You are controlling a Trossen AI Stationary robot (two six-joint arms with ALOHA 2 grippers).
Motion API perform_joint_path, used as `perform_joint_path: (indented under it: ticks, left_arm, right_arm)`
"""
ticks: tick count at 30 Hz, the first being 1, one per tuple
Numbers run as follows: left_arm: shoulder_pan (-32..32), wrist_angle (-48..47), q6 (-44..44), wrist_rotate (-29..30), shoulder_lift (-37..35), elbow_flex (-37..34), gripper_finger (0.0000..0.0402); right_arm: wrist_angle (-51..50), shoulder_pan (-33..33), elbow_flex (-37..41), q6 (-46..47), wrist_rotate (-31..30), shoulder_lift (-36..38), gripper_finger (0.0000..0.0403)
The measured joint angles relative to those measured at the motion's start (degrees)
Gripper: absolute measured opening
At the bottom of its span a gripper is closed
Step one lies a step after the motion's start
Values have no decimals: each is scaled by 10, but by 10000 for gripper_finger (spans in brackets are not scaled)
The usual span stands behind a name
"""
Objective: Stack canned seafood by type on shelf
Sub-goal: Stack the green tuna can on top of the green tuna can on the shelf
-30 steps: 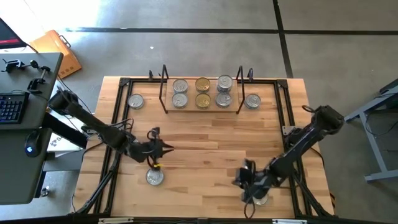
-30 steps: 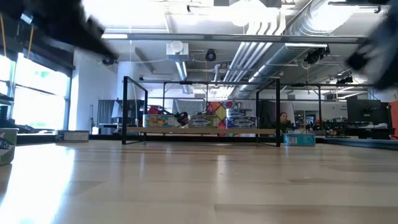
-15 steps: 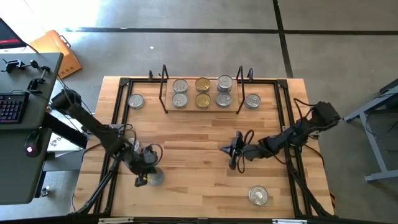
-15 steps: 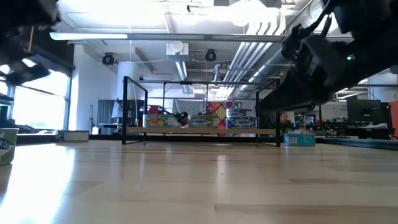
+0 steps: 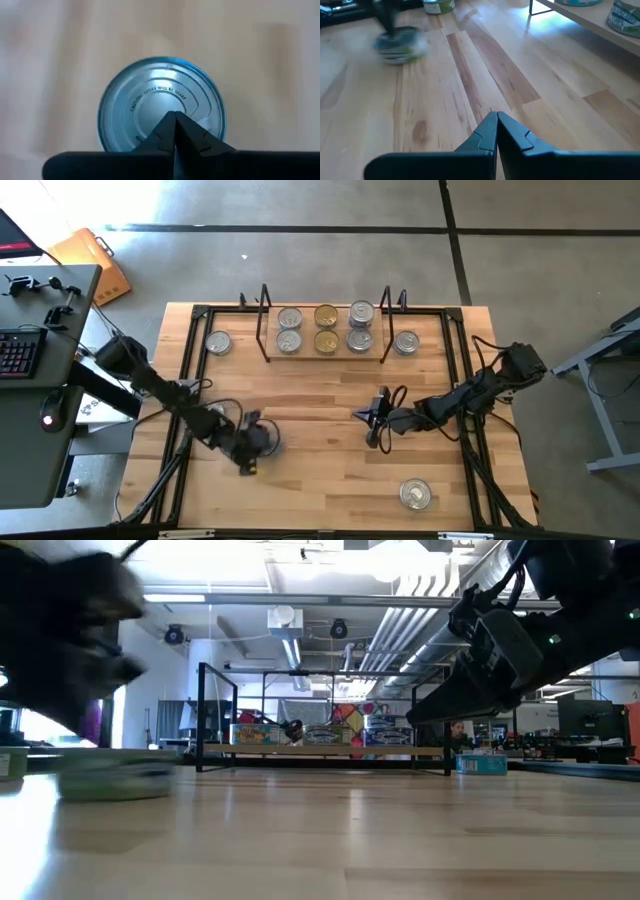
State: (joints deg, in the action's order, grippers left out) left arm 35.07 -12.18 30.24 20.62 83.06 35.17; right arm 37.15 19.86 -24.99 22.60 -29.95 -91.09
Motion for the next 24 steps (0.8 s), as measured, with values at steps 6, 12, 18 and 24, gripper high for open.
perform_joint_path:
  ticks: [6,12,18,24]
  left_arm:
    - [-52,152,-195,89,-37,1,0]
    - [-59,150,-285,87,-48,-1,1]
    - [-90,195,-373,85,14,-1,57]
    - [-148,223,-385,42,81,-1,143]
  right_arm:
    - [0,0,0,27,-10,0,0]
    - [-1,0,0,40,-10,0,0]
    - [3,0,0,41,-33,0,0]
    - [2,0,0,44,-35,0,0]
